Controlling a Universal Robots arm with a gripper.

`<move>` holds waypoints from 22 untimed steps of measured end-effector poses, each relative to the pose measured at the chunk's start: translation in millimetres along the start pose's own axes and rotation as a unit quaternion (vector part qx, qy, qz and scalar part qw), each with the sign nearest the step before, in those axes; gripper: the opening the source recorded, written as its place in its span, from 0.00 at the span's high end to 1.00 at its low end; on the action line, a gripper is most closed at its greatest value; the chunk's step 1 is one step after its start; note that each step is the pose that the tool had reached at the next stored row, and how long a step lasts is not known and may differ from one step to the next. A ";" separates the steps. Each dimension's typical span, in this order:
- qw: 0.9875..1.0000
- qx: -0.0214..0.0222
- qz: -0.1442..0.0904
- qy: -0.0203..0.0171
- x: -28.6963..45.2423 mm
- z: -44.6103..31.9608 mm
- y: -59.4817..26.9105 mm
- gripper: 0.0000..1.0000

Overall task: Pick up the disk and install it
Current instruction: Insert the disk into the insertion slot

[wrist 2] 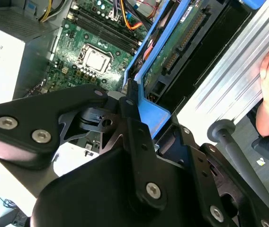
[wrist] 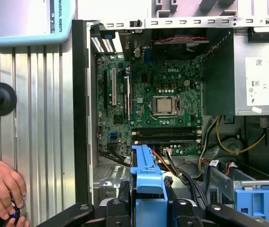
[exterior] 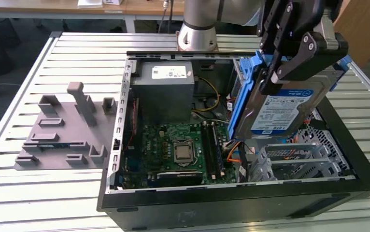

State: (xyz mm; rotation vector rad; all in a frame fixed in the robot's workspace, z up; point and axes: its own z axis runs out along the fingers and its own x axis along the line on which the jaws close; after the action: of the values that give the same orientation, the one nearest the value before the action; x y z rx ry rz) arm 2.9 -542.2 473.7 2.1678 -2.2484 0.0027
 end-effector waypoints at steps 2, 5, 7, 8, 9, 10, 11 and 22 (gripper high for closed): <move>1.000 0.000 0.000 0.000 2.5 0.2 -0.6 0.64; 1.000 0.000 0.000 0.001 6.9 0.6 -1.0 0.64; 1.000 0.000 0.000 0.002 10.0 0.8 -1.5 0.64; 1.000 0.000 0.000 0.002 11.5 0.9 -1.9 0.64; 1.000 0.000 0.000 0.002 12.7 1.0 -2.5 0.64; 1.000 0.000 0.000 0.002 13.9 1.2 -3.3 0.64; 1.000 0.000 0.000 0.002 14.7 1.3 -4.5 0.64; 1.000 0.000 0.000 0.002 14.4 7.0 -28.7 0.64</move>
State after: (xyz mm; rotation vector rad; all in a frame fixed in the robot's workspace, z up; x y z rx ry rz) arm 31.0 -557.8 466.6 2.1653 -2.2463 0.0081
